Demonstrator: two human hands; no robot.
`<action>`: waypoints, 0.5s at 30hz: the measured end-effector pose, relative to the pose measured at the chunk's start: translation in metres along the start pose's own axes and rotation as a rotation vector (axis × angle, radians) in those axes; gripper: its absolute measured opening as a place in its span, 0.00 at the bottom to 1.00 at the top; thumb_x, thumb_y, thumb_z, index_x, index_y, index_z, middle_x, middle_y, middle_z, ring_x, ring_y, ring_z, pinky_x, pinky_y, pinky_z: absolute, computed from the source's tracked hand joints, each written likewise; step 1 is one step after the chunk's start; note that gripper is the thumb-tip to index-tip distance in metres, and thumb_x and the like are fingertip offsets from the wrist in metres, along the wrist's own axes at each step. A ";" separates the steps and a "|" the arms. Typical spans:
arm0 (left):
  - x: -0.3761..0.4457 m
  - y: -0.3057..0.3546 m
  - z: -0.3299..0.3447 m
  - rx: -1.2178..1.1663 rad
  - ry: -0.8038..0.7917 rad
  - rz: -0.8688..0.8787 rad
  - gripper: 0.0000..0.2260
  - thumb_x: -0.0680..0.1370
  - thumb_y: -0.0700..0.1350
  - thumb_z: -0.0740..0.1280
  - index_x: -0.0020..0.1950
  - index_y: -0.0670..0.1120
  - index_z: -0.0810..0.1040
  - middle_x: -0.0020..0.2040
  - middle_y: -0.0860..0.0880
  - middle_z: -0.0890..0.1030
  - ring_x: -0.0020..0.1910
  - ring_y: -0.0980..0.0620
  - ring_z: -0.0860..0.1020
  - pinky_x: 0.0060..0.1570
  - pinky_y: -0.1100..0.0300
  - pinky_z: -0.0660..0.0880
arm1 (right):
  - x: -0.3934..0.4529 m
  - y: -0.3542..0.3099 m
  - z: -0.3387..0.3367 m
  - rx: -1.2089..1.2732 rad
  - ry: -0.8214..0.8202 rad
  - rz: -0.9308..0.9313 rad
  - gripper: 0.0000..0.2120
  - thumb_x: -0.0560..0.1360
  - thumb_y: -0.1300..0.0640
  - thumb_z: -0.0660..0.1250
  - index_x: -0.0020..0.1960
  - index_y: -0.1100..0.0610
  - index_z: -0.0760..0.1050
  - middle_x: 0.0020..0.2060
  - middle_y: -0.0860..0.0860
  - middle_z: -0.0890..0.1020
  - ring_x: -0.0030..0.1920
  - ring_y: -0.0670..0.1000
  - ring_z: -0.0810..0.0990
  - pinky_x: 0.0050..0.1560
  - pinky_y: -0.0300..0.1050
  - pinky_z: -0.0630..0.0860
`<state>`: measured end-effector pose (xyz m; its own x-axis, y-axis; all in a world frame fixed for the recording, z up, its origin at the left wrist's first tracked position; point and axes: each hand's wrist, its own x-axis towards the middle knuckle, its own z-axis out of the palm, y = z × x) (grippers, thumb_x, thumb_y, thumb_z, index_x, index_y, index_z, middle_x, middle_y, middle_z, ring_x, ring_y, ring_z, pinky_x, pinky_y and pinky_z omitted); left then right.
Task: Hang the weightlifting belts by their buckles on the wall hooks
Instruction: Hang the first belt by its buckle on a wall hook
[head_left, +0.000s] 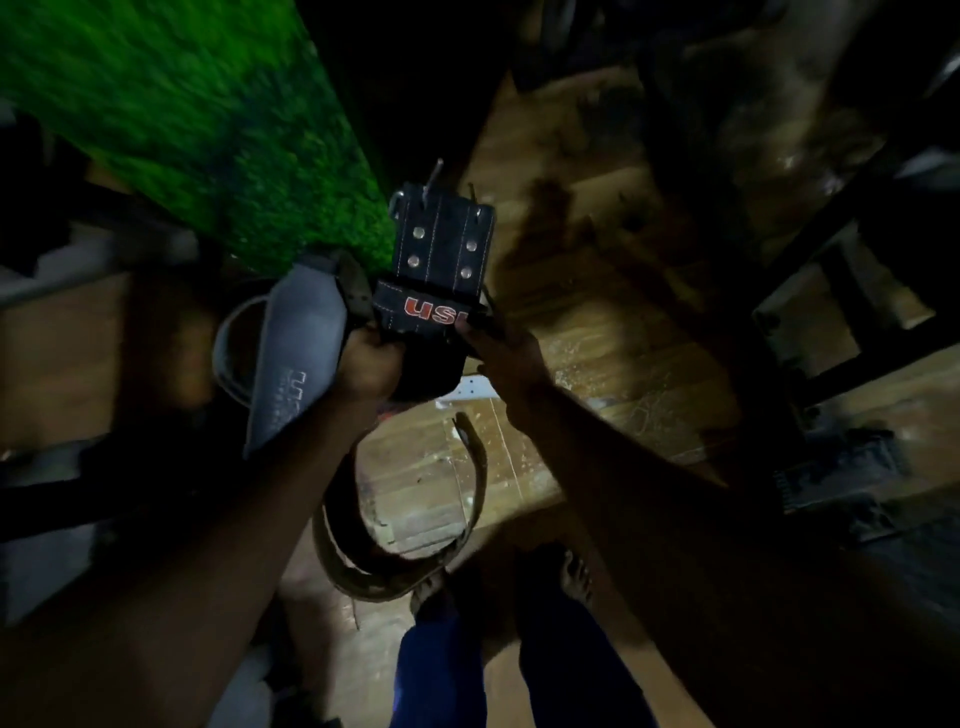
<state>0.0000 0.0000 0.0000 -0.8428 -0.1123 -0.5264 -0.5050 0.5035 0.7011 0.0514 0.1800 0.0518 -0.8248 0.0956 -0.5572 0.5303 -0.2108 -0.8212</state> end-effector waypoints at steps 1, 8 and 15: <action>-0.036 0.040 -0.018 -0.067 0.009 -0.018 0.12 0.80 0.40 0.63 0.63 0.44 0.78 0.51 0.47 0.76 0.52 0.50 0.75 0.48 0.58 0.74 | -0.010 -0.023 0.004 -0.023 -0.038 -0.038 0.05 0.78 0.56 0.71 0.43 0.50 0.82 0.46 0.55 0.86 0.45 0.52 0.85 0.38 0.37 0.77; -0.117 0.145 -0.127 -0.307 0.029 0.002 0.09 0.74 0.33 0.65 0.41 0.46 0.77 0.28 0.56 0.82 0.36 0.51 0.81 0.34 0.64 0.79 | -0.066 -0.158 0.042 -0.070 -0.174 -0.028 0.13 0.71 0.54 0.77 0.53 0.52 0.77 0.52 0.54 0.85 0.52 0.55 0.85 0.51 0.52 0.81; -0.201 0.246 -0.222 -0.546 0.020 0.149 0.14 0.77 0.27 0.59 0.47 0.42 0.81 0.35 0.50 0.86 0.35 0.48 0.83 0.37 0.60 0.81 | -0.136 -0.288 0.099 -0.068 -0.254 -0.144 0.49 0.57 0.34 0.81 0.72 0.53 0.70 0.64 0.54 0.81 0.63 0.58 0.80 0.65 0.64 0.75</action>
<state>0.0033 -0.0432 0.3849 -0.9131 -0.0931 -0.3970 -0.3987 -0.0001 0.9171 -0.0082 0.1315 0.3761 -0.9106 -0.1283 -0.3928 0.4091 -0.1462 -0.9007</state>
